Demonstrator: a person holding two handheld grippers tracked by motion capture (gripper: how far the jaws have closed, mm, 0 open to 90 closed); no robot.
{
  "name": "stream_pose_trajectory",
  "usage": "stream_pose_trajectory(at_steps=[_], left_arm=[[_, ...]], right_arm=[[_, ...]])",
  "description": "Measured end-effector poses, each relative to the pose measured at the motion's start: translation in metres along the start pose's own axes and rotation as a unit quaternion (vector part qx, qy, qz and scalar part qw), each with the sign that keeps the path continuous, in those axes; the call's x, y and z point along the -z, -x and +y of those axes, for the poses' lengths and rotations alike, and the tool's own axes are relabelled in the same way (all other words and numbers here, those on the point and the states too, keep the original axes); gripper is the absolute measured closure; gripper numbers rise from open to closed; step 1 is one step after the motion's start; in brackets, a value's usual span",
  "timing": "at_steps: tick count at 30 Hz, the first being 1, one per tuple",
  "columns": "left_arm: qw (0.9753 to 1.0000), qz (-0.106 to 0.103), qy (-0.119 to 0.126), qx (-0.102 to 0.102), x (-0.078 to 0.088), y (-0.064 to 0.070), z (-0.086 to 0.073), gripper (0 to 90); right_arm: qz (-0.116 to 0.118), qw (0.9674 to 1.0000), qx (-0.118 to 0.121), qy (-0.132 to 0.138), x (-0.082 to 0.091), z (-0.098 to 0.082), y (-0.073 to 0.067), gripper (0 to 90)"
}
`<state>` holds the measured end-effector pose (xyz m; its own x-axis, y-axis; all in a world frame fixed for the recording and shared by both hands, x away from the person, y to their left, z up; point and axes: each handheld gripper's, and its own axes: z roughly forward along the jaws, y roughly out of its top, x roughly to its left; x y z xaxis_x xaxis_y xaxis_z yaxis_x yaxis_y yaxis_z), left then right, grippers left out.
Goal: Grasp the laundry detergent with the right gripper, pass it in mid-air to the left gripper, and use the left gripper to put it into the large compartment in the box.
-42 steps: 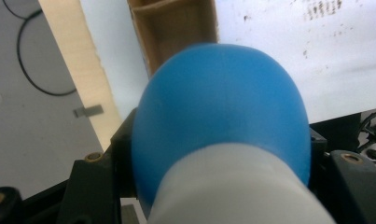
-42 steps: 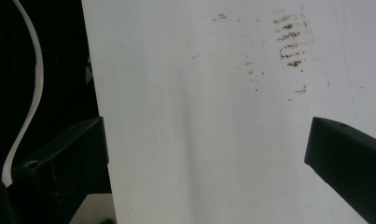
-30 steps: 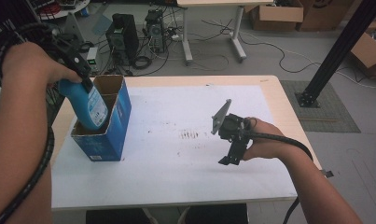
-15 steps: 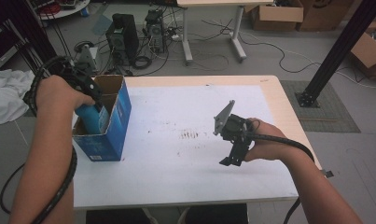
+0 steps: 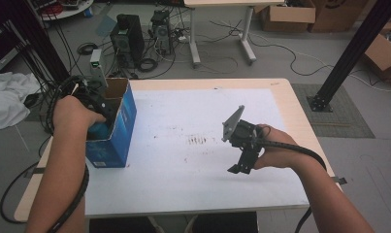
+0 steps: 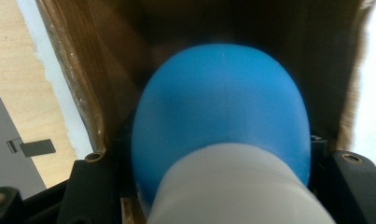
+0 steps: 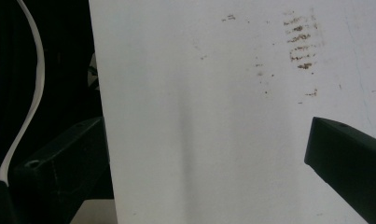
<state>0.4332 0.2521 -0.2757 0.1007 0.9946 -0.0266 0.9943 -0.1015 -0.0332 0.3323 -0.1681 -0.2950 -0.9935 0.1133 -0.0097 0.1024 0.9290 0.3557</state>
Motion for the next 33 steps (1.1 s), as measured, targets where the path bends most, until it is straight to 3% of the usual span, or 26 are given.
stream_pose_trajectory(at_steps=[9, 27, 33], left_arm=[[0.9999, -0.007, 0.008, -0.001, -0.014, -0.002, 0.001, 39.0], [0.9998, -0.003, 0.017, 0.005, -0.014, -0.001, 0.001, 38.5], [0.9998, 0.003, 0.022, -0.003, -0.012, -0.001, -0.002, 36.8]], right_arm=[[0.003, 1.0000, -0.005, -0.003, -0.004, -0.001, 0.001, 0.0], [0.002, 1.0000, -0.007, 0.000, -0.002, 0.002, 0.002, 0.0], [0.001, 1.0000, -0.008, 0.003, -0.001, 0.002, 0.001, 0.0]])
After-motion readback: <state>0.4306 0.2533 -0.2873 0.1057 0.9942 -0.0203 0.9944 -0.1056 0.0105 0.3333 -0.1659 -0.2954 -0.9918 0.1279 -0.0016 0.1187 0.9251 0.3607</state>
